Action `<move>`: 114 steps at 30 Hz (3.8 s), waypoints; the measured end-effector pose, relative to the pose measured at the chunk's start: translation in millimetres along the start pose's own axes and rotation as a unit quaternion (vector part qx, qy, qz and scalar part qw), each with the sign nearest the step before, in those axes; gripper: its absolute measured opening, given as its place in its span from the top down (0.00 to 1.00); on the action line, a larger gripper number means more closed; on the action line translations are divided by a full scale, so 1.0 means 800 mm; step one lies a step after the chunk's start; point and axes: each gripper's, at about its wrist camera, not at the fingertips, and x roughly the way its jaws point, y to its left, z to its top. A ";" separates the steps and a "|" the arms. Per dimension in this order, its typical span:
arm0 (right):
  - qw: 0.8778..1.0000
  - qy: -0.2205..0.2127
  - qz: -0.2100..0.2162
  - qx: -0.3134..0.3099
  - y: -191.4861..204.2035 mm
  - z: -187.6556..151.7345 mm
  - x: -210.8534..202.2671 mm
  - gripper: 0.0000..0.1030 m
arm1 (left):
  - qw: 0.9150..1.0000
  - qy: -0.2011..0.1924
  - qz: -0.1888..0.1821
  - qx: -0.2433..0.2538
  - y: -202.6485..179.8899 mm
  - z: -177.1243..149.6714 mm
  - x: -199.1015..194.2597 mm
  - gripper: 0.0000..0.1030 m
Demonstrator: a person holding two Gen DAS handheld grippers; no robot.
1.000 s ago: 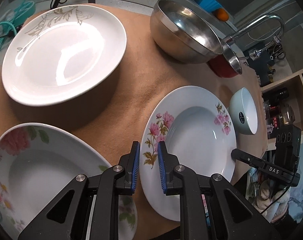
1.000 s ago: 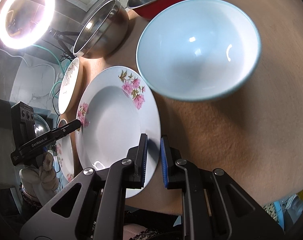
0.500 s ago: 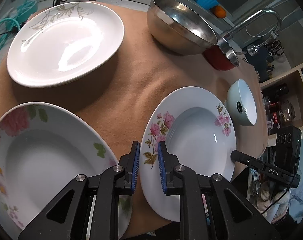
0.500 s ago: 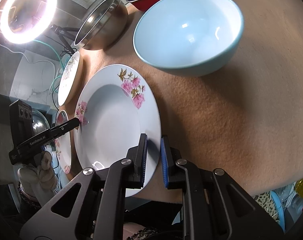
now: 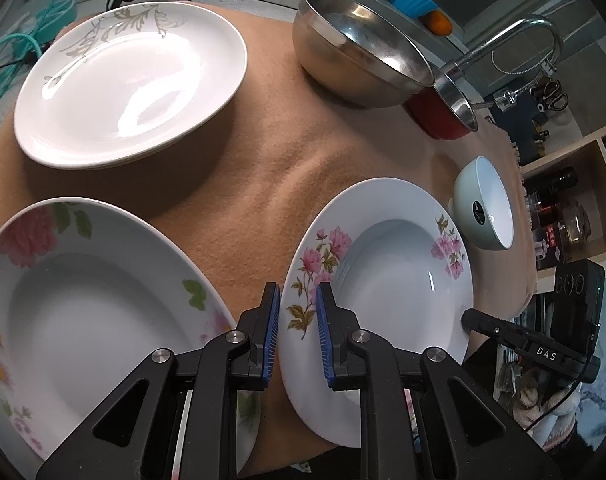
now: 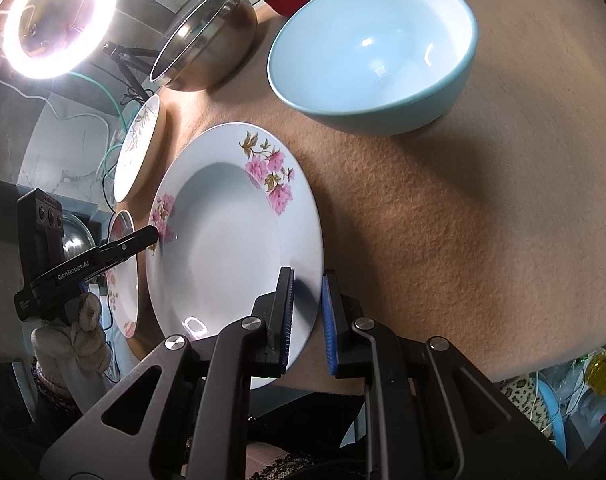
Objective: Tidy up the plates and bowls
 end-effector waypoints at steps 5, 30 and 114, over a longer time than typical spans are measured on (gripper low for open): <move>1.000 0.002 -0.002 -0.001 0.000 0.001 -0.003 0.86 | 1.000 -0.008 -0.001 -0.003 0.003 0.000 -0.006 0.84; 0.983 -0.076 -0.009 -0.167 0.131 0.014 -0.040 0.25 | 0.985 -0.142 0.063 -0.071 0.058 -0.042 -0.125 0.57; 0.955 0.089 0.013 -0.283 0.277 0.012 0.157 0.90 | 0.961 -0.145 0.051 -0.228 0.180 -0.131 -0.127 0.80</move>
